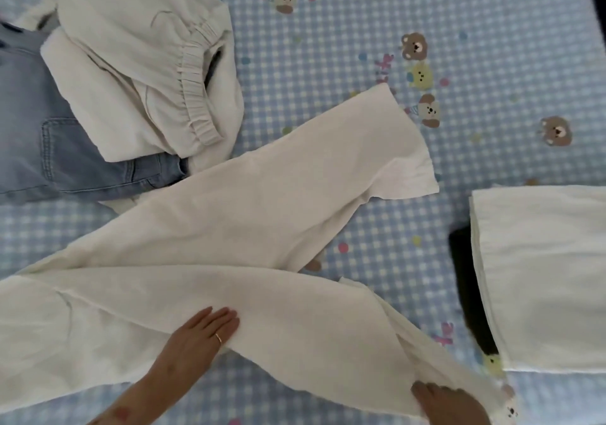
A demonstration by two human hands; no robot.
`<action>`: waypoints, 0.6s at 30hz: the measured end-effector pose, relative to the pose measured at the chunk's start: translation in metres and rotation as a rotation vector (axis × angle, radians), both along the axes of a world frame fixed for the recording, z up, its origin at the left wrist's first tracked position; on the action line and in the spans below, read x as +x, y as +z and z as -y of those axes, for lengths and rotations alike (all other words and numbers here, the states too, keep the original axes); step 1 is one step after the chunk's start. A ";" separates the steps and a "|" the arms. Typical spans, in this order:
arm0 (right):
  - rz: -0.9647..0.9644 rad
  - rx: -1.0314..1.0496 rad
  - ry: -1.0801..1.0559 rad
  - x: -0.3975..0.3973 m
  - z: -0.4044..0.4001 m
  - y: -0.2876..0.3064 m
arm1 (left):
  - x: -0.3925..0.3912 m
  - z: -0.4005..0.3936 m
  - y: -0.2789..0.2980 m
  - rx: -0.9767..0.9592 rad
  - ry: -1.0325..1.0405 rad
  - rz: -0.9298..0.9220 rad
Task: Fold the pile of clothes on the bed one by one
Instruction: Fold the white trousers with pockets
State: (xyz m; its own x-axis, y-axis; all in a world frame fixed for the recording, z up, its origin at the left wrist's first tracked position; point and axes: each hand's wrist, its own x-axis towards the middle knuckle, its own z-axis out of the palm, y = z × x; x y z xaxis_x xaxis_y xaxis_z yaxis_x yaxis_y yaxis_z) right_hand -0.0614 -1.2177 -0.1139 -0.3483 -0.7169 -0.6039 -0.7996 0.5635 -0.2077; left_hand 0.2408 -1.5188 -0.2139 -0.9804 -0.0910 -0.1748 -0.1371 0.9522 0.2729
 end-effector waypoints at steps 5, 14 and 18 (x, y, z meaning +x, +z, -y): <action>-0.295 -0.012 -0.132 -0.085 0.051 0.081 | -0.038 0.036 0.052 0.141 0.441 -0.018; -0.371 -0.239 -0.062 -0.244 0.268 0.051 | -0.134 0.141 0.023 0.264 0.882 -0.004; -0.386 -0.355 -0.098 -0.264 0.336 -0.019 | -0.149 0.179 -0.015 0.208 0.896 0.101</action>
